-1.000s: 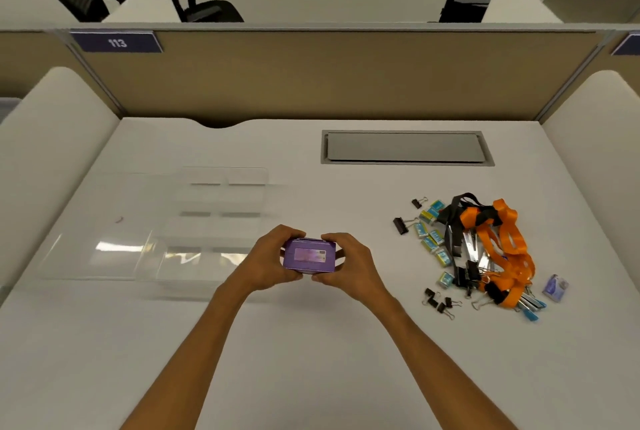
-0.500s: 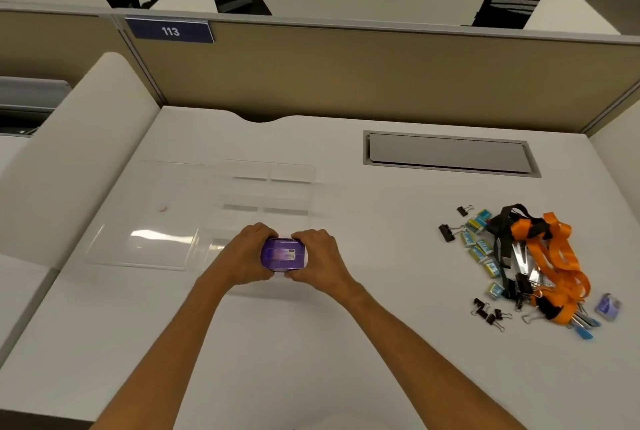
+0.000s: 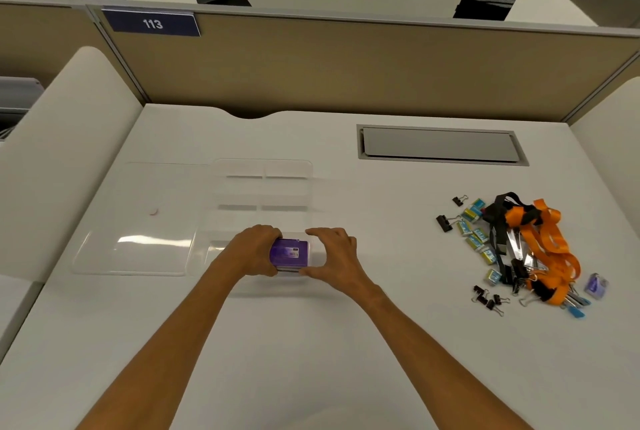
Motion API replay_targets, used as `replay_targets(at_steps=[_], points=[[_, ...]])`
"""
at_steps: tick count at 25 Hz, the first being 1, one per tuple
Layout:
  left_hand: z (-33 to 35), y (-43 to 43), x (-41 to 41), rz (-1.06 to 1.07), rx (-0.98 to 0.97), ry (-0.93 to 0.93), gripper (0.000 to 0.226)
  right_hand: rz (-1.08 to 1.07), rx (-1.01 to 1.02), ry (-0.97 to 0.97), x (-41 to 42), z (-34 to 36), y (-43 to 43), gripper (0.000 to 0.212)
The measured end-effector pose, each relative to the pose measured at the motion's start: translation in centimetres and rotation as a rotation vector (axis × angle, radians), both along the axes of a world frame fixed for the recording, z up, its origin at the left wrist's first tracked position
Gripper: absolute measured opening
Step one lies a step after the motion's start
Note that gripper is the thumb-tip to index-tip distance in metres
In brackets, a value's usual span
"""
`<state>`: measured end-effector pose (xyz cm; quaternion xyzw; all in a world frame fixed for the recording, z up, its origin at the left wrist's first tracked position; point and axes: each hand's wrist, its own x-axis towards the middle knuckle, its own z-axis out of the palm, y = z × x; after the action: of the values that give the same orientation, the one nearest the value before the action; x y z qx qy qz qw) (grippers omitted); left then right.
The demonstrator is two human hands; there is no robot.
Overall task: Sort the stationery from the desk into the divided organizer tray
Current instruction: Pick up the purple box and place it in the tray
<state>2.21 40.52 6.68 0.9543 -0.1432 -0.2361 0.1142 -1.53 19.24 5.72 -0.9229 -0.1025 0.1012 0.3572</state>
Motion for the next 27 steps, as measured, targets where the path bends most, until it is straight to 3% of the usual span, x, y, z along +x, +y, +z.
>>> replay_targets(at_steps=[5,11,17,22,27], points=[[-0.3,-1.0,0.3,-0.026,0.103,0.017,0.067,-0.043,-0.011,0.033,-0.5,0.1,-1.5,0.077],[-0.5,-0.9,0.2,-0.017,0.092,0.099,0.06,-0.066,-0.005,0.044,-1.3,0.2,-2.6,0.077],[1.7,-0.8,0.5,0.04,0.04,0.148,0.077,-0.124,0.02,0.057,-2.4,0.1,-4.9,0.077],[3.4,-3.9,0.3,0.251,-0.288,-0.061,0.045,-0.189,0.092,0.07,-3.2,-0.5,-8.1,0.072],[2.7,-11.7,-1.1,0.319,-0.662,-0.166,0.025,-0.303,0.195,0.104,-4.4,-0.7,-12.7,0.061]])
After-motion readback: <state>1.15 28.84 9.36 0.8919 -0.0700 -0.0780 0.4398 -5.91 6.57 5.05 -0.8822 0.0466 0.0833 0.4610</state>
